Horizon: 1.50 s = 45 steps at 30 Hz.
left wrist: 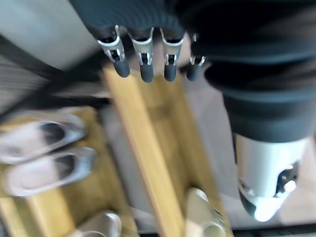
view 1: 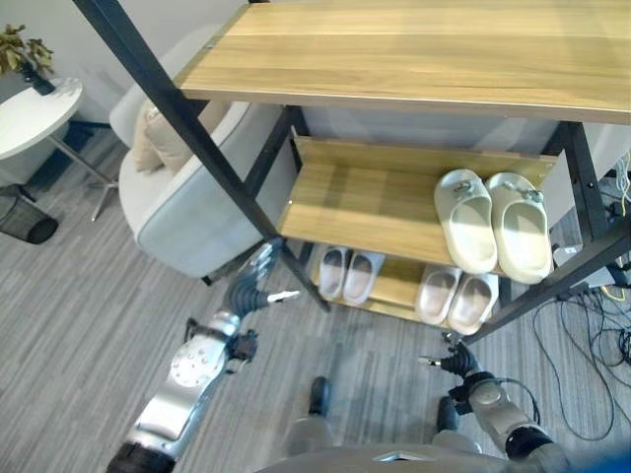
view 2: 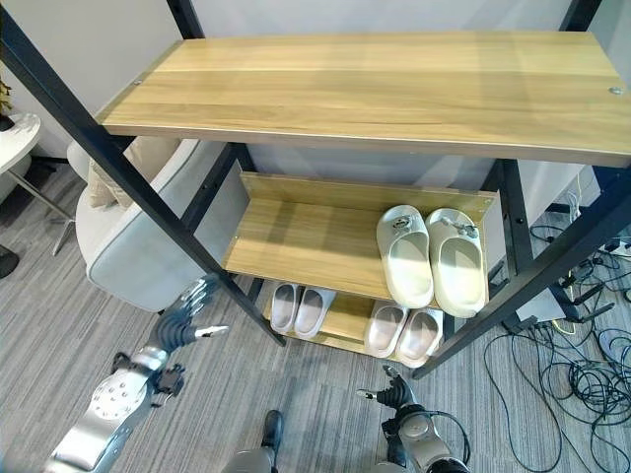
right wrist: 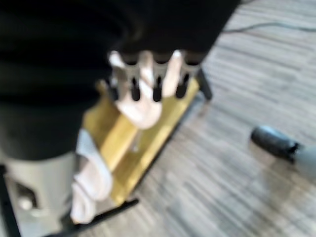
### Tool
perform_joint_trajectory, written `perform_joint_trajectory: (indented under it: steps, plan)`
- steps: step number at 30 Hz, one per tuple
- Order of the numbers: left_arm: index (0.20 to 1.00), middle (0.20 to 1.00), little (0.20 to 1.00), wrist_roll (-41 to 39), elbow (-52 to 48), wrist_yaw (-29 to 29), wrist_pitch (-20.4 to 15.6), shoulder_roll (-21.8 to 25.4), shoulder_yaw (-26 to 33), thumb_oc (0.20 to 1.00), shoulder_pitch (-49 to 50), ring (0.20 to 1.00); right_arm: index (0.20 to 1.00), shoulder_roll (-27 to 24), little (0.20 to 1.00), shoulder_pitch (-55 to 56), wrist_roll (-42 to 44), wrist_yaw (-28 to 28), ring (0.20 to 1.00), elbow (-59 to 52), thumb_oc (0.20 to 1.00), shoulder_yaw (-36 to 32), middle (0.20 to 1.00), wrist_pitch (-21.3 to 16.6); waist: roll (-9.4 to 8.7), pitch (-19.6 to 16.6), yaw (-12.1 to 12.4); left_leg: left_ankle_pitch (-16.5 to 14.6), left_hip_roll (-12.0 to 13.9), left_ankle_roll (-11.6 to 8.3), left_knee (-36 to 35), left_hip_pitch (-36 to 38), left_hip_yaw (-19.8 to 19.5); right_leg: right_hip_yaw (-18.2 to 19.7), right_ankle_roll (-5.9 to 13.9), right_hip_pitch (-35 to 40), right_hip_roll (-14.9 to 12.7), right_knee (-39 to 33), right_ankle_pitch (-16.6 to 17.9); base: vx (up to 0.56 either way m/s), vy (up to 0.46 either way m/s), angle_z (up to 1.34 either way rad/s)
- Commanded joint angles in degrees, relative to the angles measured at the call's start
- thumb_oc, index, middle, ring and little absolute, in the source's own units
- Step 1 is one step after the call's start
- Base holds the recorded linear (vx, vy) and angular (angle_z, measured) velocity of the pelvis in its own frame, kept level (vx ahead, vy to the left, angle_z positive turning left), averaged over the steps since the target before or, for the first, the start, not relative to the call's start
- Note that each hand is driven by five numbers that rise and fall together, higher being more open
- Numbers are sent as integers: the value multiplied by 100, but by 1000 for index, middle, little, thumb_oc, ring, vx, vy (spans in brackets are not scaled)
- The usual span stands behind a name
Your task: Arrange the slippers neatly on the shoe rack.
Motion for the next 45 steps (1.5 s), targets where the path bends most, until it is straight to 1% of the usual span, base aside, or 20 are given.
perform_joint_trajectory:
  steps: [1, 2, 3, 4, 5, 6, 7, 8, 9, 10, 11, 12, 13, 14, 18, 23, 24, 29, 38, 45]
  plan:
    - [1000, 1000, 1000, 534, 339, -54, -110, 221, 569, 1000, 302, 1000, 1000, -215, 1000, 81, 462, 288, 1000, -1219, 1000, -257, 1000, -474, -68, 64, 66, -67, 336, -46, 16, 36, -132, -28, 352, -205, -260, 945, -484, 0, 0, 0]
    - [1000, 1000, 1000, 856, 546, 37, -48, 186, 575, 1000, 462, 1000, 1000, -121, 1000, -210, 423, 153, 1000, -1417, 1000, -185, 1000, -375, -84, 18, 101, -57, 333, -36, 16, 17, -151, -34, 345, -213, -250, 916, -454, 14, -7, -6]
    - [1000, 1000, 1000, 871, 557, 46, -56, 179, 580, 1000, 461, 1000, 1000, -115, 1000, -217, 420, 145, 1000, -1422, 1000, -175, 1000, -361, -88, 20, 91, -60, 333, -37, 16, 16, -152, -35, 346, -213, -250, 915, -457, 30, 13, -15]
    - [1000, 1000, 1000, 1354, 1396, 42, -21, 59, 758, 1000, 740, 1000, 1000, -813, 1000, 32, -628, 79, 1000, -1701, 1000, -86, 1000, -553, -125, 9, 79, -81, 349, -39, 16, 66, -117, -32, 356, -162, -247, 866, -454, 38, 14, -3]
    - [1000, 1000, 1000, 1777, 1949, 214, 51, 28, 653, 1000, 666, 1000, 1000, -743, 1000, -225, -650, 22, 1000, -1924, 1000, -89, 1000, -443, -148, -44, 94, -89, 349, -39, 16, 61, -119, -32, 350, -149, -237, 849, -454, 63, 37, 6]
    - [1000, 1000, 1000, 2136, 2796, 535, -1, -220, 713, 1000, 481, 1000, 1000, -401, 1000, 875, -312, 299, 1000, -1075, 1000, -568, 1000, -313, -185, -8, -103, -122, 370, -44, 16, 124, -48, 20, 361, -113, -223, 838, -483, 33, 28, 9]
    - [1000, 1000, 1000, 2144, 2846, 560, -32, -218, 673, 1000, 453, 1000, 1000, -398, 1000, 895, -314, 302, 1000, -1072, 1000, -590, 1000, -327, -185, -24, -77, -107, 366, -41, 16, 112, -46, 24, 360, -122, -225, 824, -462, 49, 50, 6]
    - [1000, 1000, 1000, 2252, 3768, 527, 278, -430, 694, 1000, 229, 1000, 1000, -520, 1000, 1024, 193, 749, 1000, 92, 1000, -935, 1000, -321, -239, -99, -183, -109, 372, -53, 16, 156, 21, 58, 352, -107, -205, 778, -427, 23, 27, 8]
    - [1000, 1000, 1000, 2256, 3800, 541, 267, -446, 678, 1000, 193, 1000, 1000, -536, 1000, 996, 210, 766, 1000, 125, 1000, -943, 1000, -341, -225, -94, -182, -110, 373, -53, 16, 147, 16, 52, 353, -108, -204, 770, -424, 39, 32, 11]
    - [1000, 1000, 1000, 2340, 4407, 624, 283, -584, 557, 1000, 11, 1000, 1000, -586, 1000, 796, 224, 726, 1000, 604, 1000, -983, 1000, -278, -241, -129, -200, -120, 363, -51, 16, 140, -17, 27, 351, -84, -212, 747, -420, 40, 49, -1]
    - [1000, 1000, 1000, 2391, 5453, 710, 259, -831, 330, 1000, -311, 1000, 1000, -554, 1000, 556, 144, 598, 1000, 1153, 1000, -1015, 1000, -210, -248, -187, -218, -140, 338, -53, 16, 137, -52, -27, 352, -56, -229, 738, -430, 44, 69, -7]
    - [1000, 1000, 1000, 2288, 5831, 760, 251, -937, 277, 1000, -458, 1000, 1000, -504, 1000, 486, 162, 541, 1000, 1260, 1000, -1029, 1000, -202, -244, -193, -219, -141, 325, -53, 16, 138, -58, -48, 350, -44, -237, 732, -431, 34, 62, -6]
    - [1000, 1000, 1000, 2284, 5856, 769, 238, -942, 270, 1000, -479, 1000, 1000, -505, 1000, 477, 162, 540, 1000, 1267, 1000, -1032, 1000, -205, -242, -186, -220, -141, 324, -53, 16, 138, -61, -50, 350, -42, -238, 731, -431, 19, 57, -7]
    - [1000, 1000, 1000, 1941, 6586, 835, 223, -1178, 291, 1000, -691, 1000, 1000, -427, 1000, 419, 182, 464, 1000, 1406, 1000, -1058, 1000, -197, -254, -213, -237, -147, 306, -59, 16, 144, -59, -76, 351, -11, -243, 711, -420, 22, 42, -6]
    - [1000, 1000, 1000, 1515, 7483, 802, 220, -1371, 392, 1000, -930, 1000, 1000, -368, 1000, 443, 147, 392, 1000, 1409, 1000, -1014, 1000, -217, -343, -277, -280, -158, 297, -74, 16, 142, -55, -132, 345, 24, -236, 673, -411, 7, 12, -1]
    - [1000, 1000, 1000, 1356, 7905, 801, 257, -1404, 522, 1000, -984, 1000, 1000, -250, 1000, 482, 121, 413, 1000, 1251, 1000, -861, 1000, -230, -416, -313, -302, -159, 287, -81, 16, 131, -64, -156, 340, 53, -236, 645, -395, 5, 1, 2]
    - [1000, 1000, 1000, 1252, 8183, 740, 316, -1421, 664, 1000, -973, 1000, 1000, -148, 1000, 529, 167, 483, 1000, 1058, 1000, -741, 1000, -245, -463, -349, -296, -168, 285, -81, 16, 136, -66, -165, 339, 72, -234, 635, -395, 21, 2, 9]
    - [1000, 1000, 1000, 1228, 8437, 690, 389, -1406, 806, 1000, -961, 1000, 1000, -94, 1000, 529, 109, 639, 1000, 691, 1000, -467, 1000, -266, -515, -367, -259, -167, 274, -91, 16, 141, -86, -189, 341, 104, -238, 599, -382, 5, 1, 1]
    - [1000, 1000, 1000, 1430, 8520, 627, 416, -1343, 846, 1000, -953, 1000, 1000, -312, 1000, 367, -180, 971, 1000, -260, 1000, 190, 1000, -391, -625, -345, -58, -134, 235, -114, 16, -6, -246, -360, 349, 138, -262, 507, -331, -1, 5, 4]
    - [1000, 1000, 1000, 1479, 8510, 605, 409, -1325, 817, 1000, -974, 1000, 1000, -398, 1000, 216, -100, 1115, 1000, -768, 1000, 395, 1000, -436, -679, -321, 43, -125, 205, -116, 16, -77, -338, -464, 357, 159, -283, 489, -321, -1, 10, 13]
